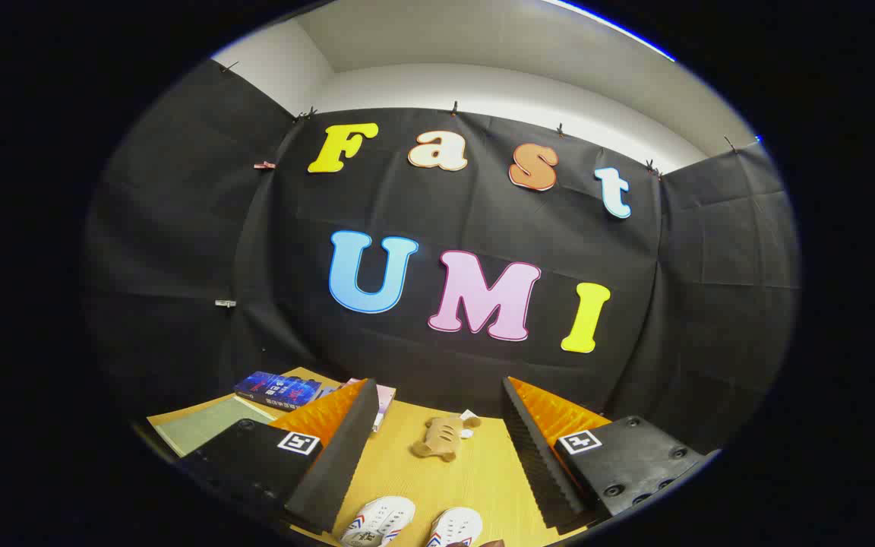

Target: Open the storage box then place both shoes into the box .Put the left shoe in first, then the right shoe, with the right side of both shoes facing outward in a uniform manner.

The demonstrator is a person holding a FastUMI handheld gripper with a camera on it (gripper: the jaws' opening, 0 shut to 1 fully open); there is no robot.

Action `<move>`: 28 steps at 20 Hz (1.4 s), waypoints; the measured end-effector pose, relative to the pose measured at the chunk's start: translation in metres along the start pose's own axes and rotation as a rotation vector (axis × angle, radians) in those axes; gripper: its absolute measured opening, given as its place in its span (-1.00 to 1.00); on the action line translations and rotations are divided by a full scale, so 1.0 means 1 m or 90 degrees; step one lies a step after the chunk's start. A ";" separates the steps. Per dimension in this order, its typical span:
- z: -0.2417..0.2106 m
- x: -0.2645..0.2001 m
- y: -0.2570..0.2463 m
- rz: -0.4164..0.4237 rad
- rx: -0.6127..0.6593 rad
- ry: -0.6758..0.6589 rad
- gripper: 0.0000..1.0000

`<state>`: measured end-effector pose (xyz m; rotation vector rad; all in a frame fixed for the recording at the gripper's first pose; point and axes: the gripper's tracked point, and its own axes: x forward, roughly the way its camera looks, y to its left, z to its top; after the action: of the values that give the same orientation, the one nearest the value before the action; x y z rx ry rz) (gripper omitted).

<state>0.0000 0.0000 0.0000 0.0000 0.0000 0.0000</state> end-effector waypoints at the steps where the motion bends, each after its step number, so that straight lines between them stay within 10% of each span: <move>1: 0.000 0.000 0.001 0.000 0.000 -0.001 0.95; 22: -0.010 0.002 0.032 0.022 0.003 0.017 0.95; 28: -0.001 0.002 0.062 0.107 0.095 0.033 0.96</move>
<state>0.0016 0.0616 -0.0005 0.1498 0.0519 0.1680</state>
